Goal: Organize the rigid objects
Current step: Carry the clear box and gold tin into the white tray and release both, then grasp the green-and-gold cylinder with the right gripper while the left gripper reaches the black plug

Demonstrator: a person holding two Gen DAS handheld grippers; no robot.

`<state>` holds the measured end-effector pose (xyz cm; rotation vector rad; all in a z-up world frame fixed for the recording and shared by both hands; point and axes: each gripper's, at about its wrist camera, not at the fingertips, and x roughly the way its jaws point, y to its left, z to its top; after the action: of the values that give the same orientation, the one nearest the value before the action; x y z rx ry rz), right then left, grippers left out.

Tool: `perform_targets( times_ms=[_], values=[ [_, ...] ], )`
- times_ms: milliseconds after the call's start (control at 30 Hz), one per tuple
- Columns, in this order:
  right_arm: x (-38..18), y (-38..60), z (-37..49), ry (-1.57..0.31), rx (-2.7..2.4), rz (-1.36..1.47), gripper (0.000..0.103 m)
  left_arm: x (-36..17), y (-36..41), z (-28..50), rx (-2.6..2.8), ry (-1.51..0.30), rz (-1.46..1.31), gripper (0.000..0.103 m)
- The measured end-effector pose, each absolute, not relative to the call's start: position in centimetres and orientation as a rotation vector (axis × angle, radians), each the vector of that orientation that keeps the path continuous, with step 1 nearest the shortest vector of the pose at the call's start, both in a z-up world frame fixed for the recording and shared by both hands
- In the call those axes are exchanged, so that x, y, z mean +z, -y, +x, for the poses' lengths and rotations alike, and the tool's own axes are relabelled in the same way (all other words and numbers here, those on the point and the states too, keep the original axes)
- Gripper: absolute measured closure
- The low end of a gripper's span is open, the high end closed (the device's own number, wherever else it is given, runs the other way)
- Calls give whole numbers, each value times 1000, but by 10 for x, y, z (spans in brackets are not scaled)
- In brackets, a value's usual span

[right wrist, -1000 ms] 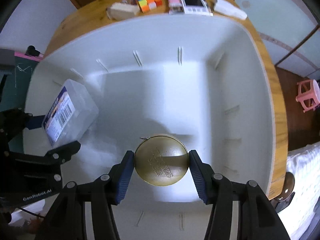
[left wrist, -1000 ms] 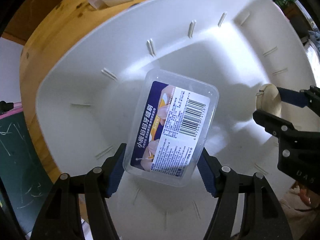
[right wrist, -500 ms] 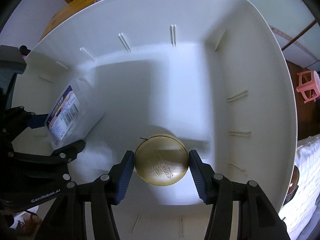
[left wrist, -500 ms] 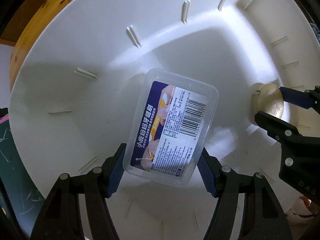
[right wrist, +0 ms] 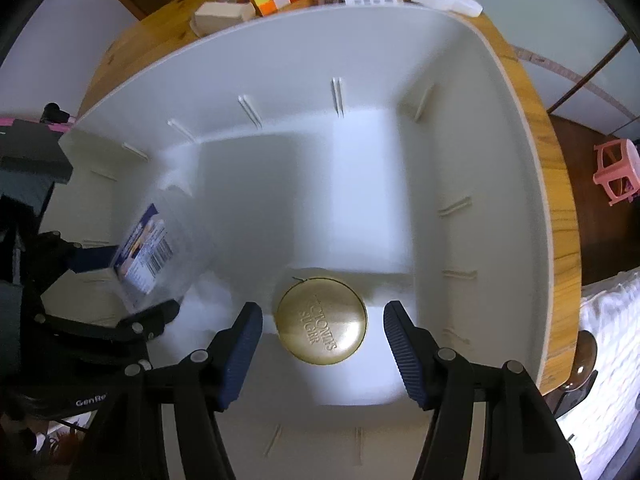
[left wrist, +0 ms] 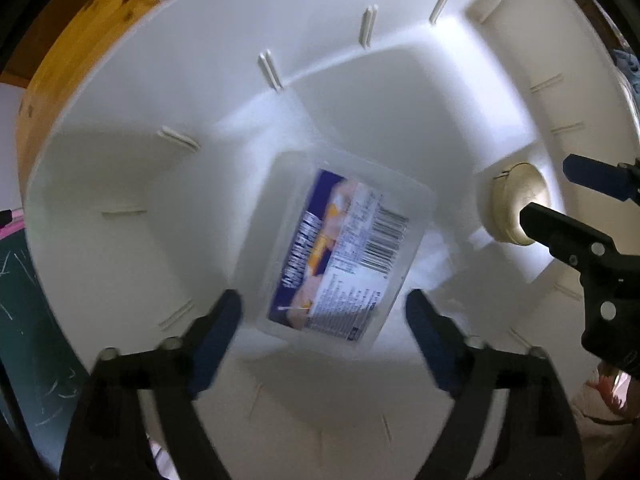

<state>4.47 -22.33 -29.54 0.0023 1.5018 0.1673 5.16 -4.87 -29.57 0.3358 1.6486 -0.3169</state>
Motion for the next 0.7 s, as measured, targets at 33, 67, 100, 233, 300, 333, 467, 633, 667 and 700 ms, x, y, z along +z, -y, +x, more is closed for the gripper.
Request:
perform_targets(
  times_ms=[33, 67, 100, 233, 300, 333, 467, 633, 667, 700],
  values=[
    [-293, 225, 45, -1495, 167, 2, 39, -291, 48, 51, -319, -1638, 340, 15],
    [-290, 226, 46, -1480, 164, 4, 39, -287, 48, 51, -318, -1631, 346, 15],
    [-288, 226, 44, -1472, 164, 7, 39, -284, 47, 51, -315, -1625, 351, 15],
    [-277, 232, 35, -1446, 167, 16, 39, -266, 45, 50, -315, -1606, 345, 15],
    [-268, 230, 37, -1432, 167, 17, 39, -260, 41, 54, -321, -1586, 342, 15],
    [-263, 232, 36, -1424, 168, 19, 39, -253, 40, 55, -325, -1575, 342, 15],
    [-239, 220, 35, -1402, 170, 47, 39, -223, 37, 59, -338, -1508, 345, 15],
    [-214, 224, 40, -1374, 176, 95, 39, -188, 46, 66, -336, -1399, 372, 15],
    [-212, 223, 45, -1369, 177, 109, 39, -183, 46, 68, -333, -1376, 376, 15],
    [-205, 226, 48, -1362, 177, 127, 39, -176, 45, 74, -332, -1359, 379, 15]
  ],
)
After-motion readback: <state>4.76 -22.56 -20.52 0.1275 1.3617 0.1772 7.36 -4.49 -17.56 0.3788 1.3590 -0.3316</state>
